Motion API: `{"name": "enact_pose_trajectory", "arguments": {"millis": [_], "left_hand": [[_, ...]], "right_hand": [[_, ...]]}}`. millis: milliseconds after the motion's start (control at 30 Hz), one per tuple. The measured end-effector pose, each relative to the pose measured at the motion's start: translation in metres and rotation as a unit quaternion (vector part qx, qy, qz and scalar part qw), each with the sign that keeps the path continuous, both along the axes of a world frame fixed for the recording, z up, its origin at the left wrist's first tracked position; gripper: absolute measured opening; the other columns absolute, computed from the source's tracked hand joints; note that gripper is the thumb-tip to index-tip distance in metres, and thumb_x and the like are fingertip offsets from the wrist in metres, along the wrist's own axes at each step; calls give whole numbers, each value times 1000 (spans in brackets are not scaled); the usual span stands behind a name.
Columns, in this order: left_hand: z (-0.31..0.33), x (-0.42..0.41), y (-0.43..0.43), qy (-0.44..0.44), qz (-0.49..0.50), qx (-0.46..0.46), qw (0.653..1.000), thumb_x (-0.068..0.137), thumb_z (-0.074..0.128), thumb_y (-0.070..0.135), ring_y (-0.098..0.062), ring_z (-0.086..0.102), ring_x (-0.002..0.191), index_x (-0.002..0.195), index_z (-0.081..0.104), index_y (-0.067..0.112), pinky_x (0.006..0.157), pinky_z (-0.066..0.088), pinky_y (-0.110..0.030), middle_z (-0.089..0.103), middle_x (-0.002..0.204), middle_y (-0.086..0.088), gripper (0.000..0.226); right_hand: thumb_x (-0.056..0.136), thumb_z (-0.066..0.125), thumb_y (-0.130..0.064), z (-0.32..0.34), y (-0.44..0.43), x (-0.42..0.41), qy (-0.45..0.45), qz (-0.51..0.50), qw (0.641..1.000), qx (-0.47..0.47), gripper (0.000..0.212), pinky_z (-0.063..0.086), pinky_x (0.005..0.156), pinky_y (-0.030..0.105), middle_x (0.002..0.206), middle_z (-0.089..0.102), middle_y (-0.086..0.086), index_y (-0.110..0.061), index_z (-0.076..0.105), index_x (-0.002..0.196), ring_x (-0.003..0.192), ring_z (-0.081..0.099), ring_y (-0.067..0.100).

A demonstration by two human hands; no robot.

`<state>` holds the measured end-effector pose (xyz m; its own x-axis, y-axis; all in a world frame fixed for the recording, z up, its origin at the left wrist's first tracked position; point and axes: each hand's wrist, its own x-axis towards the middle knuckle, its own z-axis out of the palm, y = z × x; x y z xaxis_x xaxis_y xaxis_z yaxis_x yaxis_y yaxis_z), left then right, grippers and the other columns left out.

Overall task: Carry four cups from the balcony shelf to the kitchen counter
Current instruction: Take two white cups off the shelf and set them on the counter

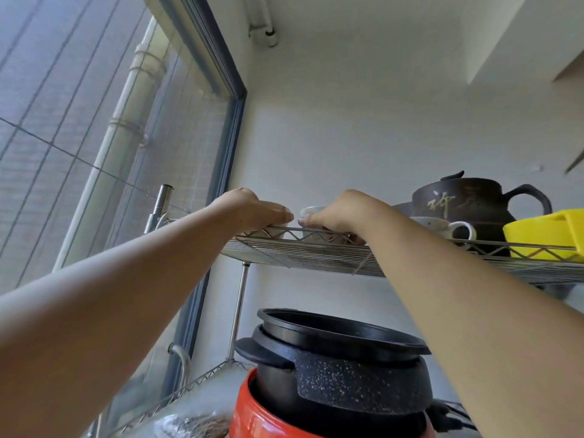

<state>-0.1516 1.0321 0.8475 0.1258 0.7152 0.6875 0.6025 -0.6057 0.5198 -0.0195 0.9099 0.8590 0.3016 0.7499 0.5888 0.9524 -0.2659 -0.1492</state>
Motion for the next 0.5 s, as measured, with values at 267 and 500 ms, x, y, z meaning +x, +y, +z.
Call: {"name": "enact_pose_trajectory", "arguments": {"millis": [267,500], "left_hand": [[-9,1,3,-86,17,72,994,47,64,74,-16,62,65,74,62,16,57,51,-24,67,74,0,64],[-10,-14,-24,-249,-213,91,940,57,83,56,-17,68,89,109,62,15,71,60,-33,69,103,-6,70]], "right_hand": [[49,84,-56,1,14,13,152,80,968,182,81,58,64,33,107,67,10,-8,61,110,89,67,27],[47,88,-49,1,-3,18,250,251,873,336,93,58,87,46,118,63,6,-9,53,123,104,64,24]]}}
